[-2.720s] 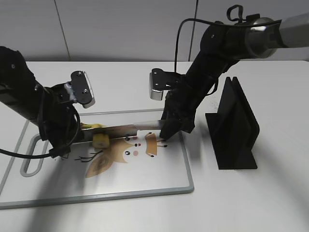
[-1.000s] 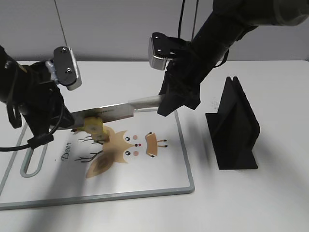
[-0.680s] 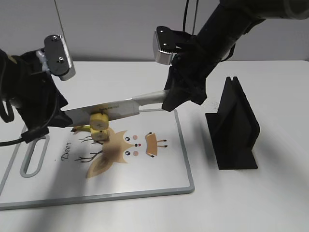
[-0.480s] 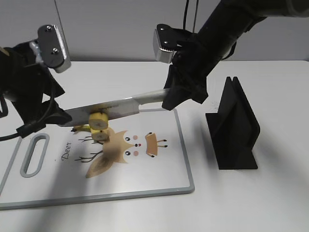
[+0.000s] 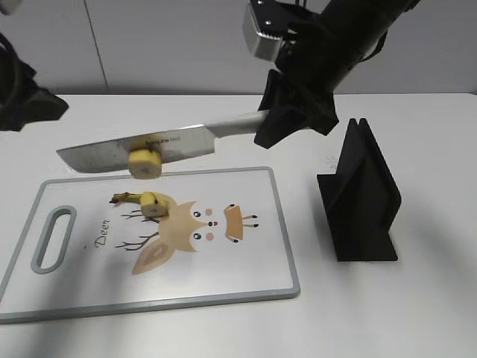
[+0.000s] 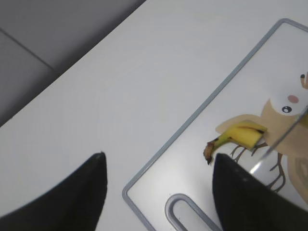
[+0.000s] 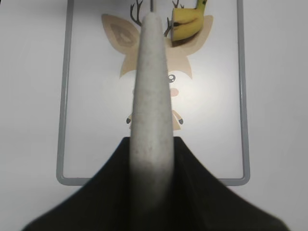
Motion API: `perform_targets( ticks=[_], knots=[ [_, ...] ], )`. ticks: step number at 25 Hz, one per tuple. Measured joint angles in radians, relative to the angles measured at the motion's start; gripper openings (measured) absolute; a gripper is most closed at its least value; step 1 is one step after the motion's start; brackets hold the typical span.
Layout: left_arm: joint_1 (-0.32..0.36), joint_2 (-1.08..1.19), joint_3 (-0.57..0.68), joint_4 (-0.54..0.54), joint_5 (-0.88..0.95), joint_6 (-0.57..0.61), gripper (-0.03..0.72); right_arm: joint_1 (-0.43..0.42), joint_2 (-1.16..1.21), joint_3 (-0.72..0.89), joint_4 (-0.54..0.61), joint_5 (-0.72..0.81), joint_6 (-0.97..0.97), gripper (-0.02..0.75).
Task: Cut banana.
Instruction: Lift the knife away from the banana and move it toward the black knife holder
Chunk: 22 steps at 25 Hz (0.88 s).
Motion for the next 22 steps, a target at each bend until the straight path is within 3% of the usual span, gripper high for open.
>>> perform_targets(
  ticks=[10,15,22],
  knots=[
    [0.170,-0.225,0.001,0.059,0.239,-0.202,0.565,0.002,-0.108,0.061,-0.018,0.017,0.247,0.173],
    [0.192,-0.359,0.013,0.106,0.283,-0.255,0.563,0.019,-0.199,0.203,-0.023,-0.040,0.279,0.173],
    [0.192,-0.523,0.146,0.122,0.360,-0.355,0.562,0.024,-0.344,0.376,0.021,-0.159,0.357,0.173]
  ],
)
